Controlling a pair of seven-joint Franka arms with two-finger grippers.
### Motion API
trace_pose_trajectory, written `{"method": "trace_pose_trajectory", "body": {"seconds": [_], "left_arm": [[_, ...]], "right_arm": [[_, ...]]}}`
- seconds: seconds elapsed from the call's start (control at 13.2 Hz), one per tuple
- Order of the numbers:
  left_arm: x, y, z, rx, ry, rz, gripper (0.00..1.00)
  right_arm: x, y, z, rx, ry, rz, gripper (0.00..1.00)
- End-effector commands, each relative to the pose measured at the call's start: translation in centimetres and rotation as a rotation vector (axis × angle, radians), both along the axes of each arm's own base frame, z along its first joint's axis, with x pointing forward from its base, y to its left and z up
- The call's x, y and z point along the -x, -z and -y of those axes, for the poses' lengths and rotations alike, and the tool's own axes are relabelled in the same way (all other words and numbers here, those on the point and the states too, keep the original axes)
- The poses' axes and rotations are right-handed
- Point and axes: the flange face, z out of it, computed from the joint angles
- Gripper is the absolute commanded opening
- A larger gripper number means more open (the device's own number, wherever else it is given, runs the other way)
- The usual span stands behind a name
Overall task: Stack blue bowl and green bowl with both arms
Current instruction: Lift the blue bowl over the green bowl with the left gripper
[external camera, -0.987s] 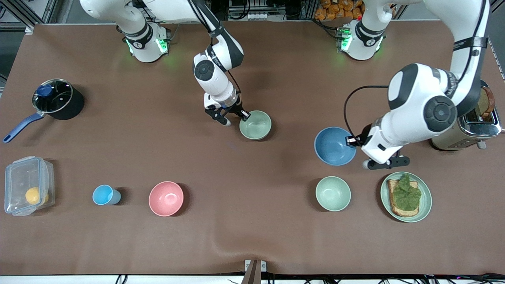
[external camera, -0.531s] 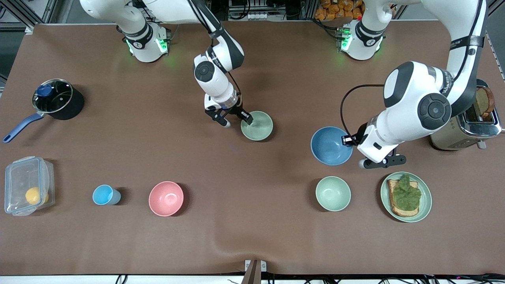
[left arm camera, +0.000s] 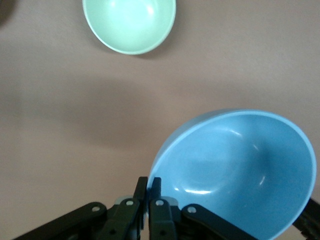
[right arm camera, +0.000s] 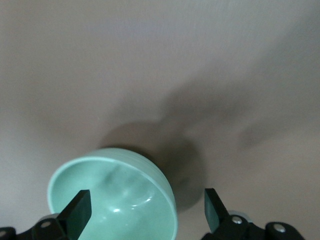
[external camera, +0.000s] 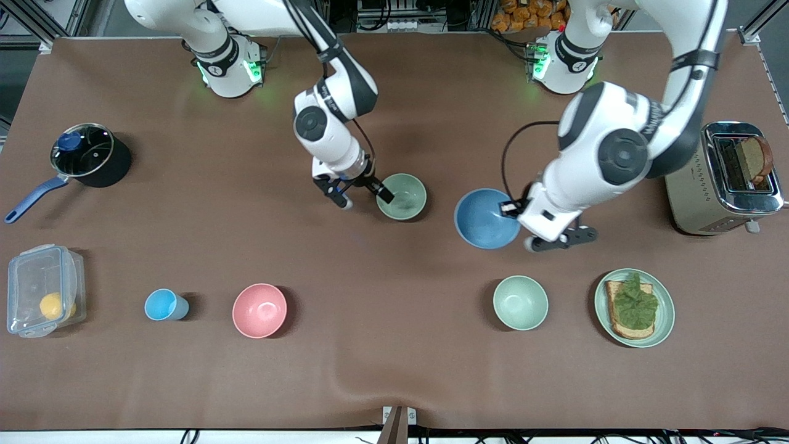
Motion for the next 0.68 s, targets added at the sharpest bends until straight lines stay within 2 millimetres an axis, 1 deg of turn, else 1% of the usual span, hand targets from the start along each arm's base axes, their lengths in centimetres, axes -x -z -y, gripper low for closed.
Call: {"method": "trace_pose_trajectory", "body": {"seconds": [0.0,0.08,0.15,0.23,0.3,0.38,0.46,0.53,0.61], "left_arm": [[1.2,0.5,2.8,-0.004,0.006,-0.021,0.00],[1.6,1.0,3.4,-0.006,0.015,-0.029,0.00],[2.2,1.7,4.2,-0.015,0.004,-0.042,0.00],[3.2,2.3,5.6,-0.022,-0.013,-0.043,0.00],[4.0,2.9,6.7,-0.026,-0.034,-0.040,0.00],[4.8,3.7,7.7,-0.030,-0.047,-0.032,0.00],[5.3,4.6,8.5,-0.031,-0.053,-0.029,0.00],[5.8,5.1,9.3,-0.036,-0.055,-0.033,0.00],[6.1,5.8,9.6,-0.045,-0.061,-0.042,0.00]], "right_arm": [[-2.2,-1.7,1.6,-0.019,0.054,-0.052,1.00],[-2.7,-1.3,2.5,-0.013,0.090,-0.070,1.00],[-2.8,-0.5,2.8,0.001,0.154,-0.099,1.00],[-2.8,0.7,2.4,0.013,0.195,-0.114,1.00],[-3.0,1.4,2.7,0.025,0.230,-0.138,1.00],[-3.5,1.8,3.6,0.030,0.261,-0.152,1.00],[-3.5,3.0,4.3,0.044,0.280,-0.170,1.00],[-3.4,3.8,3.9,0.022,0.319,-0.196,1.00],[-3.4,4.6,4.0,-0.010,0.376,-0.230,1.00]]}}
